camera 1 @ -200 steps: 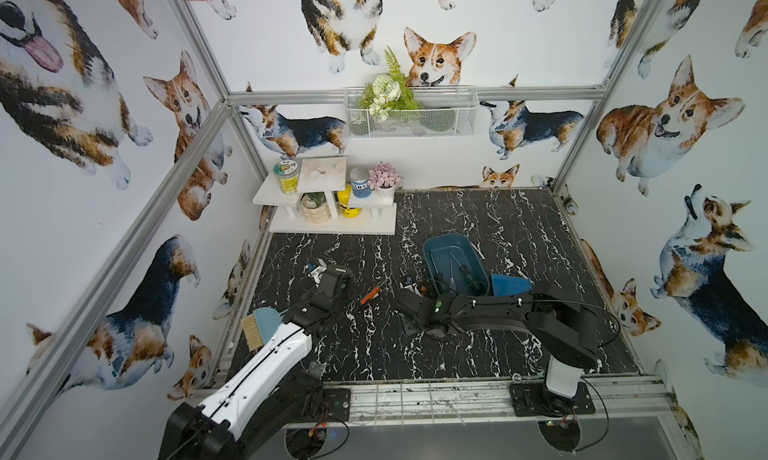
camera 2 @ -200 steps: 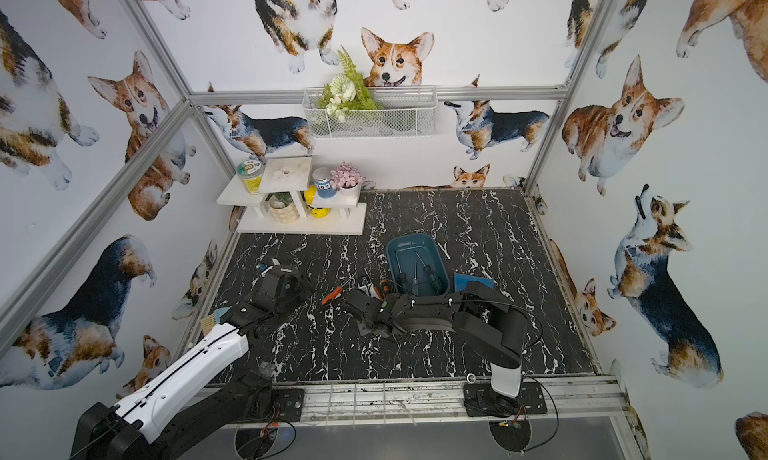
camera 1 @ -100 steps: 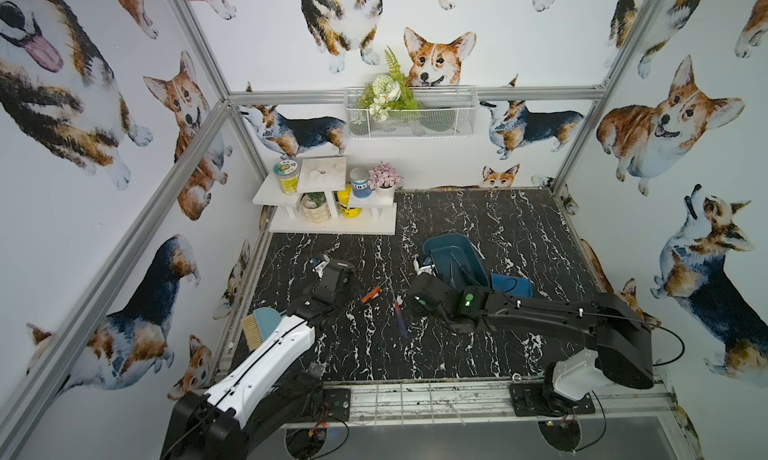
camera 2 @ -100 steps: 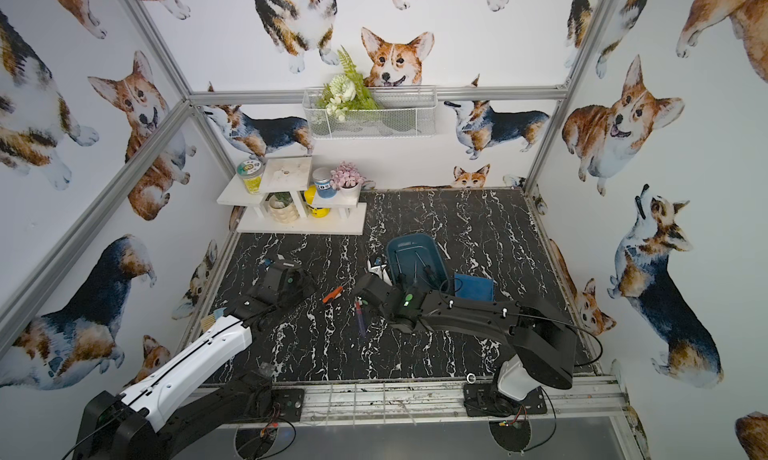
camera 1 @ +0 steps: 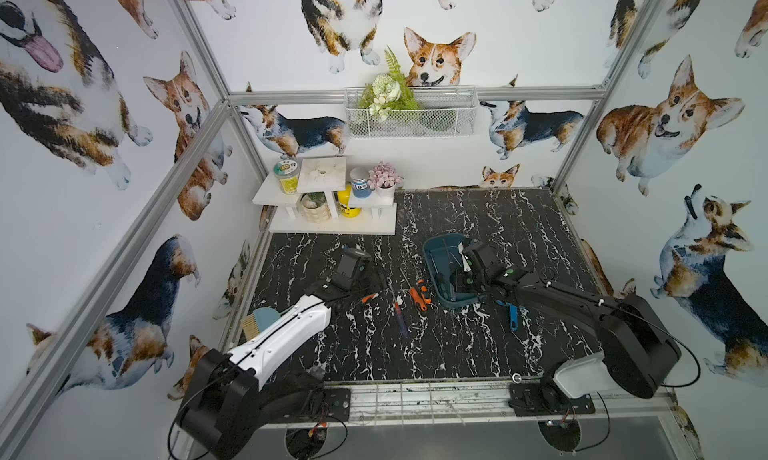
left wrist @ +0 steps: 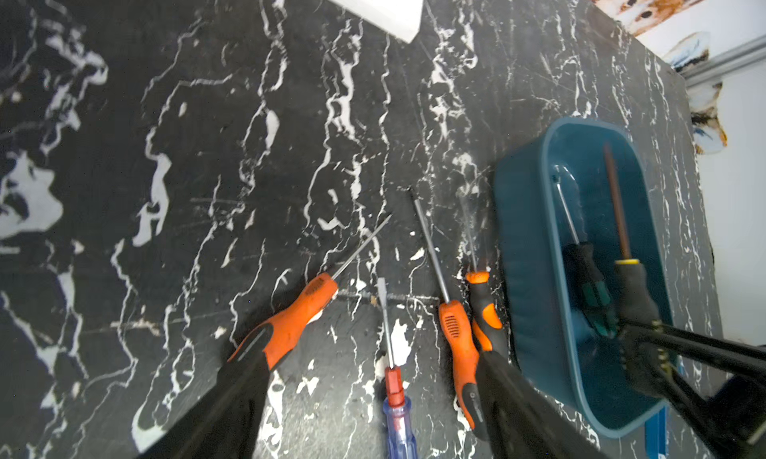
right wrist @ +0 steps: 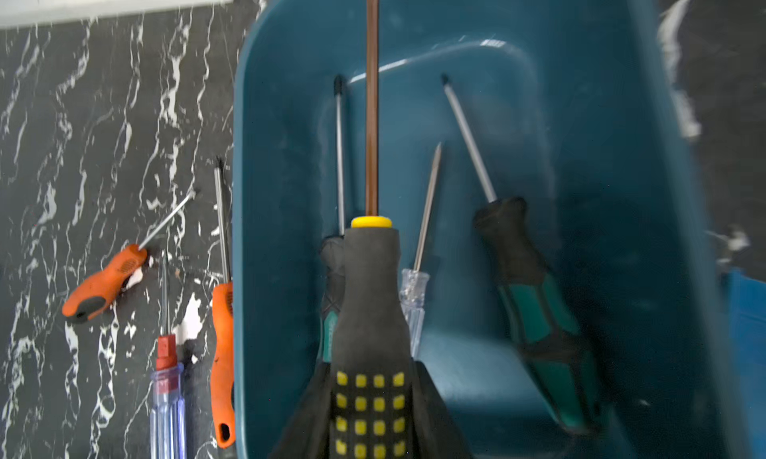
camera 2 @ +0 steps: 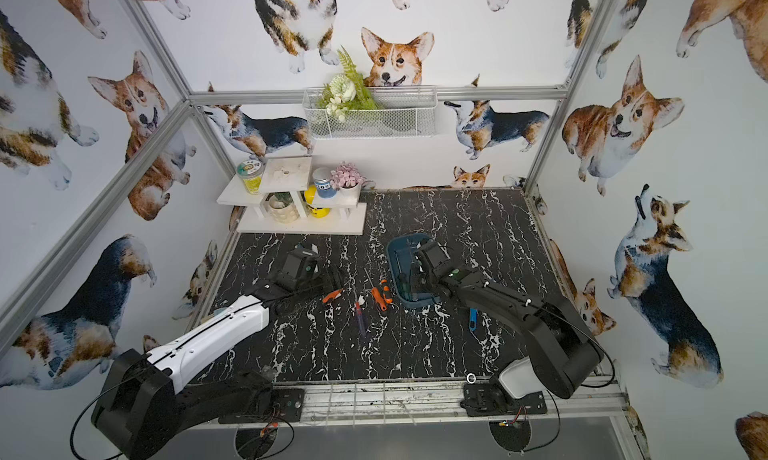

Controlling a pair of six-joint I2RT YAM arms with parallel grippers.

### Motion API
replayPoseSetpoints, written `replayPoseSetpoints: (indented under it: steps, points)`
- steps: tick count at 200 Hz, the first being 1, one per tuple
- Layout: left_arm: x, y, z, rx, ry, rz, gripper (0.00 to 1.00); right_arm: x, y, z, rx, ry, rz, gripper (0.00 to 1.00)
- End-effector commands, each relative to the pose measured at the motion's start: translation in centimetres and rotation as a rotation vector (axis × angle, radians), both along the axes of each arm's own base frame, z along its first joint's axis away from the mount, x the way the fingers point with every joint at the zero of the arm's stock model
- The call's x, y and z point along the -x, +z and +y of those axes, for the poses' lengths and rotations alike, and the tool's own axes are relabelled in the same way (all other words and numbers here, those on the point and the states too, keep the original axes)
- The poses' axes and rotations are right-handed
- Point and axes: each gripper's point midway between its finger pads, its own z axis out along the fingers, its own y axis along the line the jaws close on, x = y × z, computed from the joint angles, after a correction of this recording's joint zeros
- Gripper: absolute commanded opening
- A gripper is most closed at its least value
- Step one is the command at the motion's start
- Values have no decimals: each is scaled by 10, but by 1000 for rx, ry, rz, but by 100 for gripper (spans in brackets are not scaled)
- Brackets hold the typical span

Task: Put the screwdriver on the desktop into the storage box
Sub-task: Place the screwdriver in the storage box, then pick up the screwdriver from the center of the board.

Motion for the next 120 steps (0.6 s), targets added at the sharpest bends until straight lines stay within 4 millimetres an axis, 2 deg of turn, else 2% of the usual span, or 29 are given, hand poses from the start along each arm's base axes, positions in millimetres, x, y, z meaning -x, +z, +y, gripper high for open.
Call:
replayPoseSetpoints:
  steps: [1,8,31,39,57,73,90,120]
  points:
    - [-5,-2,0,-119,-116,3,86,-1,-11,7,-11,43,13,14]
    - [-7,-6,0,-141,-137,18,87,-1,-16,9,-12,46,27,18]
    - [-12,-23,2,-195,-179,76,88,-1,-23,9,-9,42,45,40]
    - [-13,-29,4,-204,-188,98,89,-1,-20,10,-16,43,38,45]
    - [-15,-42,5,-228,-203,140,92,-5,2,10,-50,31,-28,54]
    - [-16,-51,5,-248,-214,162,92,-9,37,9,-122,8,-138,58]
    - [-17,-59,7,-273,-223,192,92,-6,64,4,-204,-23,-239,59]
    - [-12,-73,9,-297,-238,238,89,0,77,-13,-225,-100,-300,56]
